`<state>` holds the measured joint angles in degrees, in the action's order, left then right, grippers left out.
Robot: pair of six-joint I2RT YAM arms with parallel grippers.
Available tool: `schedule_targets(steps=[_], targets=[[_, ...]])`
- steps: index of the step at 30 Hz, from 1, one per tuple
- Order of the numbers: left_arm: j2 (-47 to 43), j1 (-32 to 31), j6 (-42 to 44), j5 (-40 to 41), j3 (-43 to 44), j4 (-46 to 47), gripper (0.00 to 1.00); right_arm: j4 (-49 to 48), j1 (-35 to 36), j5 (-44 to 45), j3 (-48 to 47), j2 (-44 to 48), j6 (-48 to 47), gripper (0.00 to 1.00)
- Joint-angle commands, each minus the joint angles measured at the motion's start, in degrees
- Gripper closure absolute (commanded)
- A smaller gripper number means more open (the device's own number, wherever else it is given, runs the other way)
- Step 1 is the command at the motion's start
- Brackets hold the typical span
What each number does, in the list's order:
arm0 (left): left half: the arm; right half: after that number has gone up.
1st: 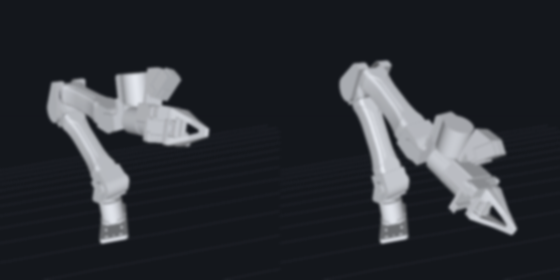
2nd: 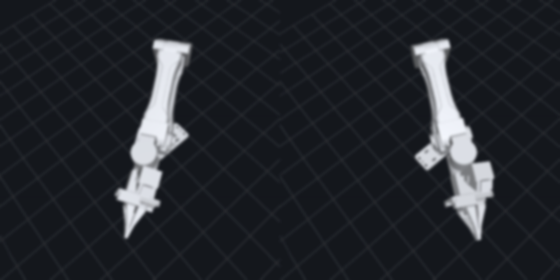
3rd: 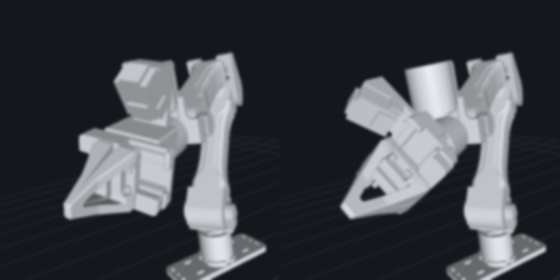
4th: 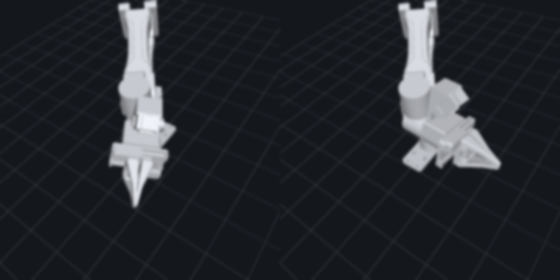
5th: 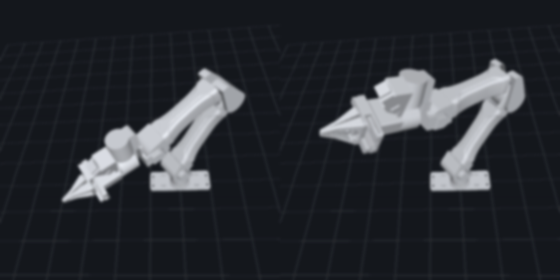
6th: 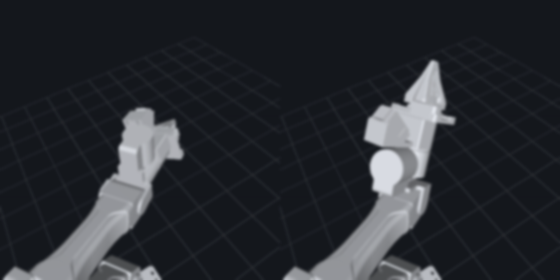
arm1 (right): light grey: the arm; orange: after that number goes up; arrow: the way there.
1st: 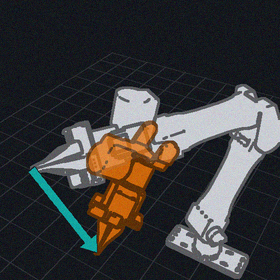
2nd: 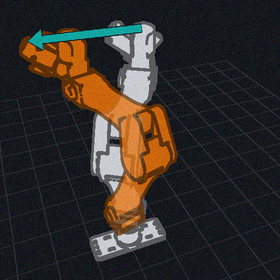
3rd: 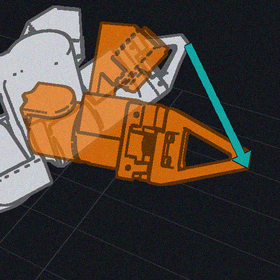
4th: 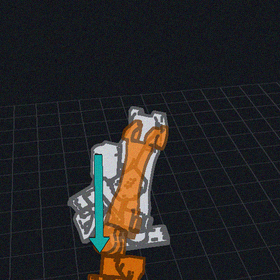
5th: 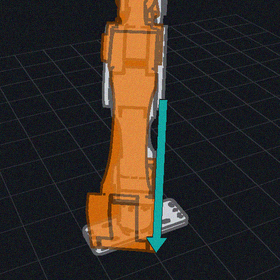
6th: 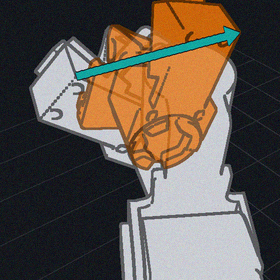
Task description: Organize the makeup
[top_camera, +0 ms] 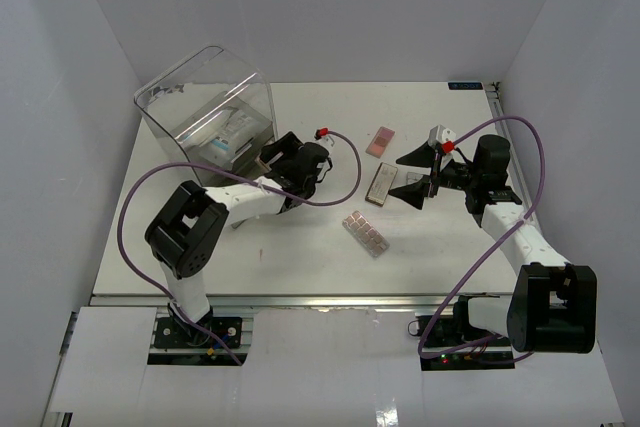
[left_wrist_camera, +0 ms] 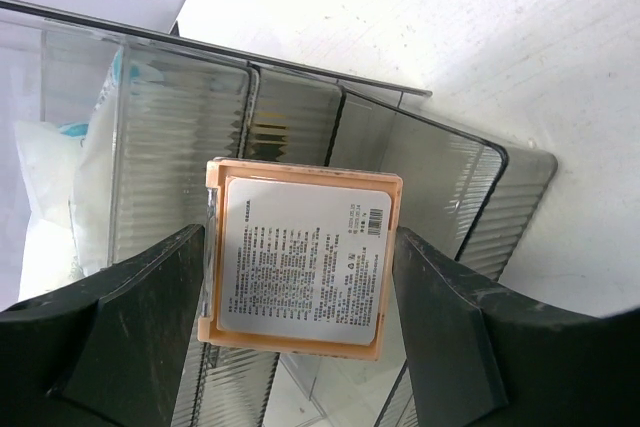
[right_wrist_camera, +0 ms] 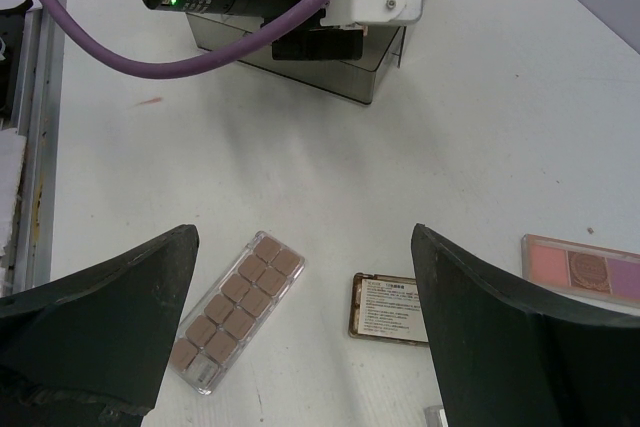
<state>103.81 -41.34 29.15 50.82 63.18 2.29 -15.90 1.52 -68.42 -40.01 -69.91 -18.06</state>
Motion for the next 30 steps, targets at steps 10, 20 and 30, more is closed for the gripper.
schedule_targets(steps=[10,20,30], targets=[[-2.70,0.92,-0.95,-0.71,-1.05,1.19,0.25,0.61,-0.14,-1.54,-2.51,-0.23,-0.39,0.06],[-5.22,0.92,-7.81,-3.41,0.83,-7.40,0.02,0.70,-0.20,-1.43,-2.46,-0.23,-0.46,0.06],[-11.12,-0.29,-18.60,-11.36,4.40,-18.67,0.02,1.23,-0.20,-0.62,-2.65,-0.64,-0.60,0.06]])
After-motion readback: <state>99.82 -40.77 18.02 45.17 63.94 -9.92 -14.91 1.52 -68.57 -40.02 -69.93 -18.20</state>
